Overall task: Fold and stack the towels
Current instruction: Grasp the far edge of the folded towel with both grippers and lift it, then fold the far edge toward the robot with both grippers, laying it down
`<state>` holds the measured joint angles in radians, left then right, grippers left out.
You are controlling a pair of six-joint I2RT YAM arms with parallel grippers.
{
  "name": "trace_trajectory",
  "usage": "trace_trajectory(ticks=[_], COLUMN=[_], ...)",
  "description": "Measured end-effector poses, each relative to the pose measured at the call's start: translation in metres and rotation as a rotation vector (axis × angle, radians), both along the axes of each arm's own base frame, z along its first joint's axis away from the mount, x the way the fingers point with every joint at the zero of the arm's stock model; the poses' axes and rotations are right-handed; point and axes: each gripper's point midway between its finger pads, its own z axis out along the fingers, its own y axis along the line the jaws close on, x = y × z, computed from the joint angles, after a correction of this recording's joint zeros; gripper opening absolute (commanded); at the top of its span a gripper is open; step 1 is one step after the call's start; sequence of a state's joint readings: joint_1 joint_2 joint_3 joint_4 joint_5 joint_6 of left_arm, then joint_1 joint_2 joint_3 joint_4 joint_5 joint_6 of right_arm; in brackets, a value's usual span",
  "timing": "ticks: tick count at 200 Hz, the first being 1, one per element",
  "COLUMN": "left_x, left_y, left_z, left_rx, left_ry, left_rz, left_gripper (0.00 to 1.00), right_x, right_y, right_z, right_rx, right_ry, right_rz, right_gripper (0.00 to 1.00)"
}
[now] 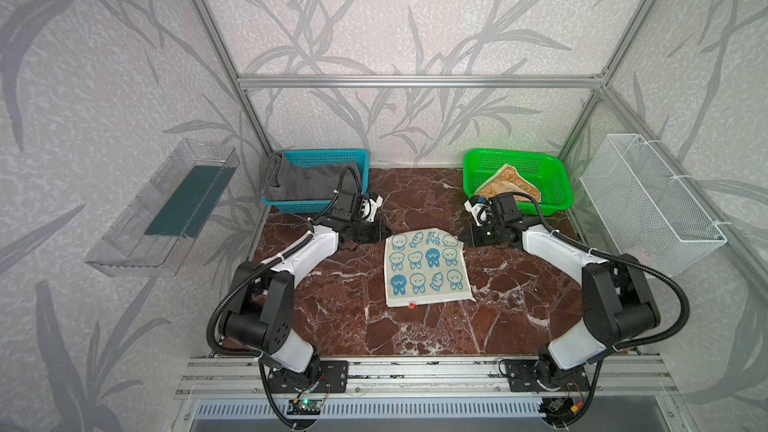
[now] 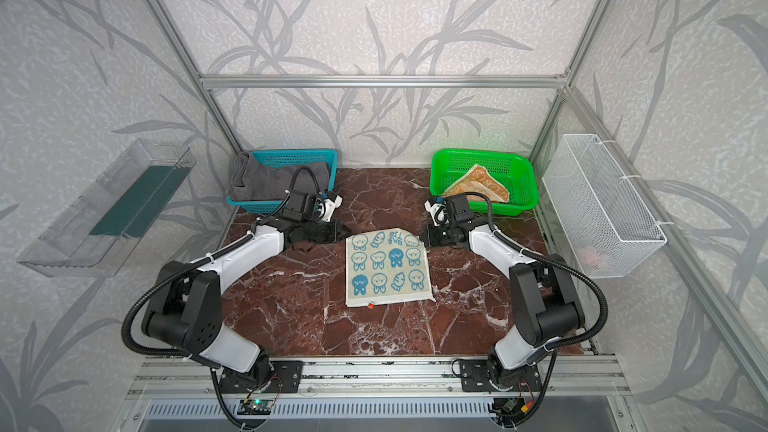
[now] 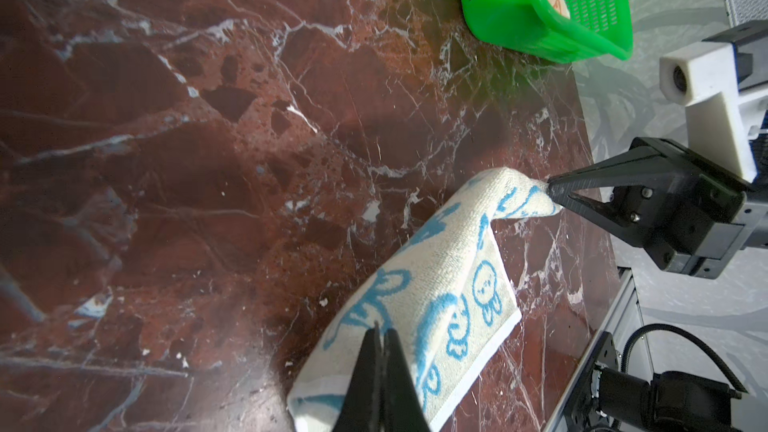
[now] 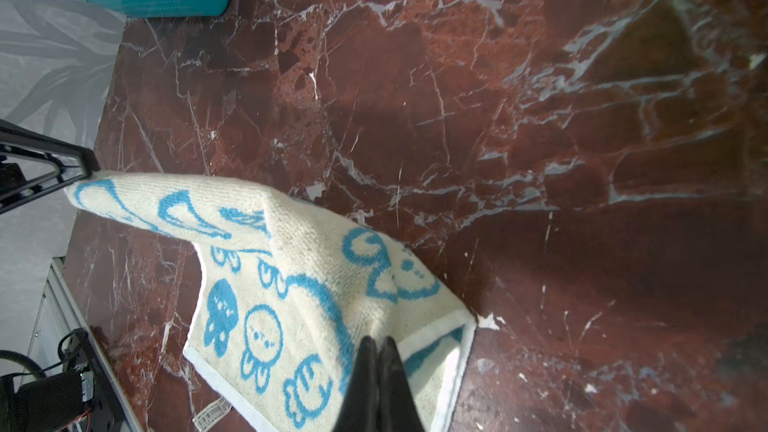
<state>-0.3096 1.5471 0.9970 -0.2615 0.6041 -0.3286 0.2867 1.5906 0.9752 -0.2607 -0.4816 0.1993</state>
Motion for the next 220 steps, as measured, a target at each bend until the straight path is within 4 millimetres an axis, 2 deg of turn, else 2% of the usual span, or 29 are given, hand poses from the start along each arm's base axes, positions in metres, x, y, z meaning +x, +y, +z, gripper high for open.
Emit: trace_trajectory(ticks=[25,71,112,143,172,220], left_x=[-0.026,-0.06,-0.077,-0.091,-0.103,-0.119], left_y=[-0.009,-0.023,-0.012,-0.005,0.001,0.001], left_z=[-0.008,-0.002,-0.005,-0.009,-0.022,-0.039], left_rx=[0.016,0.037,0.063,0.073,0.082,0.087], left_ry=[0.031,0.021,0.025,0.036,0.072,0.12], left_rz=[-0.051,-0.125,-0.11,-0.098,-0.074,-0.062], left_gripper=[0.0,0.0,0.0,0.0,0.0,0.0], right_x=[-0.02,-0.049,-0.072,-0.089,-0.103,-0.116], right_y=[-0.005,-0.012,-0.018,-0.015,-0.012,-0.017], right_z=[-0.006,0.003,-0.005,-0.015,-0.021,-0.037], right_rx=[-0.01,-0.017,-0.035,-0.049,-0.061,-0.076], right_ry=[0.017,0.002,0.039,0.076,0.099,0.161], right_rz=[0.019,0.04,0.055,0.082,0.097,0.061], right_gripper=[0.0,0.0,0.0,0.0,0.0,0.01])
